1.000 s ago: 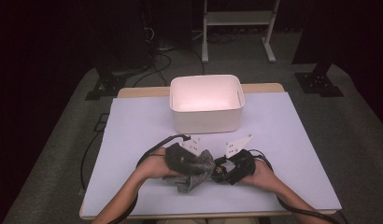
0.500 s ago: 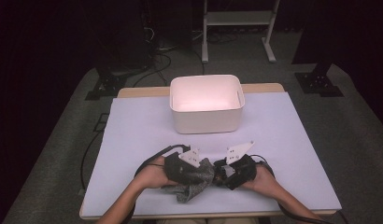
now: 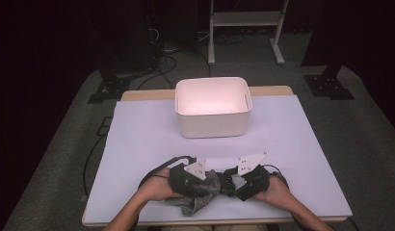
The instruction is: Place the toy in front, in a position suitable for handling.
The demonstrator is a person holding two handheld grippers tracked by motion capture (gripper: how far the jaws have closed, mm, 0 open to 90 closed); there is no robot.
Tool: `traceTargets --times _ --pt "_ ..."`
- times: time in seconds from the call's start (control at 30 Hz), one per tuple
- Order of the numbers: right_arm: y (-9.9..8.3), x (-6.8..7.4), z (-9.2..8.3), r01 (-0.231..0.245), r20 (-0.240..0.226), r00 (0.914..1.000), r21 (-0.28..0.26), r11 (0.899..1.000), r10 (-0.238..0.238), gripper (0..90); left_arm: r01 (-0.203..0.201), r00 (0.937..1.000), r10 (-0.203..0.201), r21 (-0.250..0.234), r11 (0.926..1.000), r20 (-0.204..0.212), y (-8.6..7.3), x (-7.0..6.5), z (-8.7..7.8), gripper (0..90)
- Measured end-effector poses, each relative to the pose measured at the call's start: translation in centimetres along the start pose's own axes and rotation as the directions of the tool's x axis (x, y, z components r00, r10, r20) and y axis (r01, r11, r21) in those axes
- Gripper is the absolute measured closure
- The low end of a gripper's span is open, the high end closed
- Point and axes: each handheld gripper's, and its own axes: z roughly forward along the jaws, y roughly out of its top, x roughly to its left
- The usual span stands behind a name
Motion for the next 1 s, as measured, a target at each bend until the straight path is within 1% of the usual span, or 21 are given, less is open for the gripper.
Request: traceTargets --times 0.03,0.07,0.13,0.3,0.37,0.43,0.53,0.6,0.73,0.77,0.8,0.83,0.87,0.93,1.0 --pt "-0.1 0.0 0.0 -0.001 0.002 1.0 -0.004 1.0 0.001 31.4 -0.003 1.0 0.003 0.011 0.9999 -0.001 0.0 -0.1 0.1 78.6" --pt "-0.1 0.1 -0.1 0.001 -0.001 1.0 -0.006 1.0 -0.001 31.6 -0.008 0.9999 0.009 0.012 0.9999 -0.006 0.0 -0.2 0.2 78.6" --pt "-0.2 0.1 -0.1 -0.001 -0.003 1.0 -0.012 1.0 0.001 29.8 -0.001 1.0 0.001 0.003 1.0 -0.003 -0.1 -0.2 0.2 78.6" --pt "-0.2 0.2 -0.1 -0.004 -0.016 0.9999 -0.016 1.0 0.004 24.8 -0.008 1.0 0.008 0.011 0.9999 -0.003 -0.1 -0.3 0.1 78.2" --pt "-0.3 0.1 -0.2 -0.016 -0.013 0.9998 -0.013 1.0 0.016 21.8 -0.01 0.9999 0.01 0.014 0.9998 -0.004 -0.1 -0.3 0.0 78.2" --pt "-0.3 -0.1 -0.2 -0.038 -0.022 0.9991 -0.013 0.999 0.038 20.9 -0.004 1.0 0.004 0.011 0.9999 0.0 -0.1 -0.3 0.0 77.9" --pt "-0.3 -0.5 0.2 -0.059 -0.033 0.9977 0.016 0.998 0.059 19.1 -0.001 0.9999 0.001 0.021 0.9998 0.011 -0.2 -0.3 0.1 77.8" --pt "-0.4 -0.8 0.6 -0.075 -0.049 0.9959 0.028 0.997 0.077 18.3 0.002 0.9999 -0.002 0.017 0.9999 0.014 -0.3 -0.4 0.2 77.8" --pt "-0.1 -1.0 1.5 -0.084 -0.075 0.9933 0.045 0.995 0.087 17.8 -0.001 0.9999 0.0 0.022 0.9997 0.016 -0.3 -0.4 0.2 77.8" --pt "0.0 -1.1 1.8 -0.068 -0.078 0.9943 0.05 0.996 0.072 17.9 0.001 0.9998 -0.002 0.022 0.9998 0.018 -0.3 -0.4 0.2 77.7" --pt "0.1 -1.0 2.2 -0.063 -0.084 0.9941 0.059 0.996 0.068 18.2 0.001 0.9998 -0.001 0.023 0.9997 0.019 -0.3 -0.4 0.2 77.8" --pt "0.1 -1.0 2.4 -0.056 -0.087 0.9943 0.067 0.996 0.062 19.4 0.001 0.9998 -0.002 0.023 0.9997 0.02 -0.3 -0.4 0.2 77.7" --pt "0.1 -0.9 2.7 -0.054 -0.091 0.9939 0.078 0.995 0.061 22.7 0.002 0.9997 -0.003 0.021 0.9998 0.024 -0.3 -0.4 0.2 77.7" --pt "0.1 -0.8 3.0 -0.037 -0.098 0.9942 0.083 0.996 0.045 23.3 0.006 0.9995 -0.006 0.006 1.0 0.03 -0.3 -0.3 0.0 77.8" --pt "0.1 -0.8 2.9 -0.005 -0.094 0.9955 0.084 0.996 0.013 23.7 0.01 0.9995 -0.01 -0.011 0.9999 0.03 -0.2 -0.2 -0.3 77.8"
